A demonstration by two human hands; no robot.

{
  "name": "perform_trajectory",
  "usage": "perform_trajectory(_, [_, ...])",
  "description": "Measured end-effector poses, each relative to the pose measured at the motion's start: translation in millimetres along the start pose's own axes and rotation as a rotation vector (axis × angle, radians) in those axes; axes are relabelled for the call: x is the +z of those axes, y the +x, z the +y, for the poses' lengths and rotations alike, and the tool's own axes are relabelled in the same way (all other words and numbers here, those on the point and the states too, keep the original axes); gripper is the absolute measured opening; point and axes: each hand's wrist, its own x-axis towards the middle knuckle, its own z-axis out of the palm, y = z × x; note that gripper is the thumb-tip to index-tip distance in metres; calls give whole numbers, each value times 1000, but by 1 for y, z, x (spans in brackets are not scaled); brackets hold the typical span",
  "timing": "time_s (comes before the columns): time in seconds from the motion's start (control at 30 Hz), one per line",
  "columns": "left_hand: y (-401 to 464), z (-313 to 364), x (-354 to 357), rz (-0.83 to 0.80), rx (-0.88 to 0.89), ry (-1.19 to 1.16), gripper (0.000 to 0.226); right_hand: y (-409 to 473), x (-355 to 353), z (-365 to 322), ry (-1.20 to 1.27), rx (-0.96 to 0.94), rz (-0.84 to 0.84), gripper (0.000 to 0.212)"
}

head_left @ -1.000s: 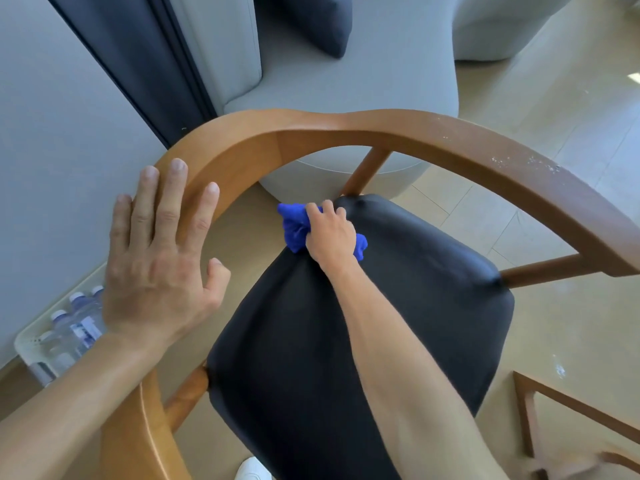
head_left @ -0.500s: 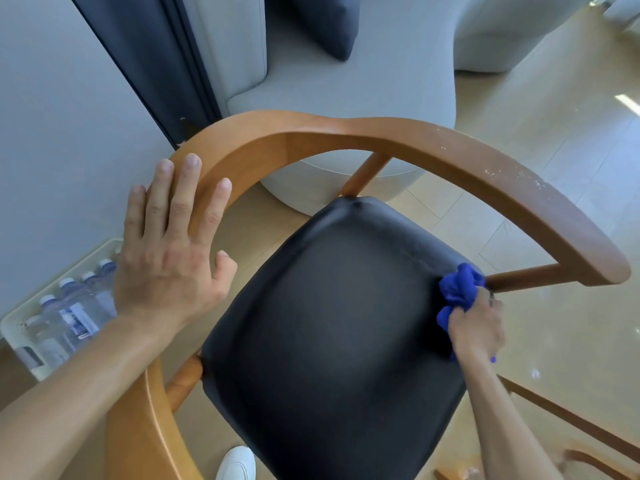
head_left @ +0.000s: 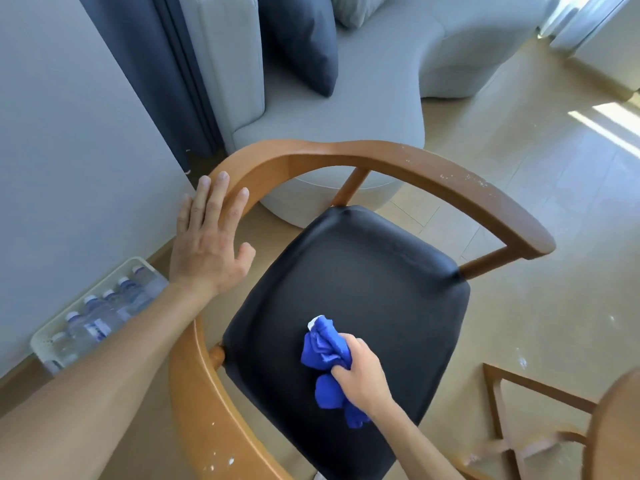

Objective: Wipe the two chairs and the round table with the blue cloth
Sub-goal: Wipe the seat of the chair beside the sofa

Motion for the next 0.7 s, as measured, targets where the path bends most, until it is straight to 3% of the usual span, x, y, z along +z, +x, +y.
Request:
perform_trajectory(0.17, [-2, 21, -41, -142, -134, -180, 72, -51, -40, -41, 423, -45, 129, 35])
perform_trajectory(0.27, [-24, 53, -83, -237, -173, -436, 65, -88, -64, -75, 652, -82, 194, 30])
perform_trajectory(0.5, [-75, 110, -214, -485, -139, -932, 36, -186, -124, -160, 1051, -228, 194, 45])
perform_trajectory(0.6, [-86, 121, -263, -511, -89, -1034, 17, -224, -146, -191, 1175, -237, 236, 38])
perform_trajectory(0.7, [-89, 128, -305, -533, -13, -1008, 20, -257, -164, -214, 1244, -278, 271, 28])
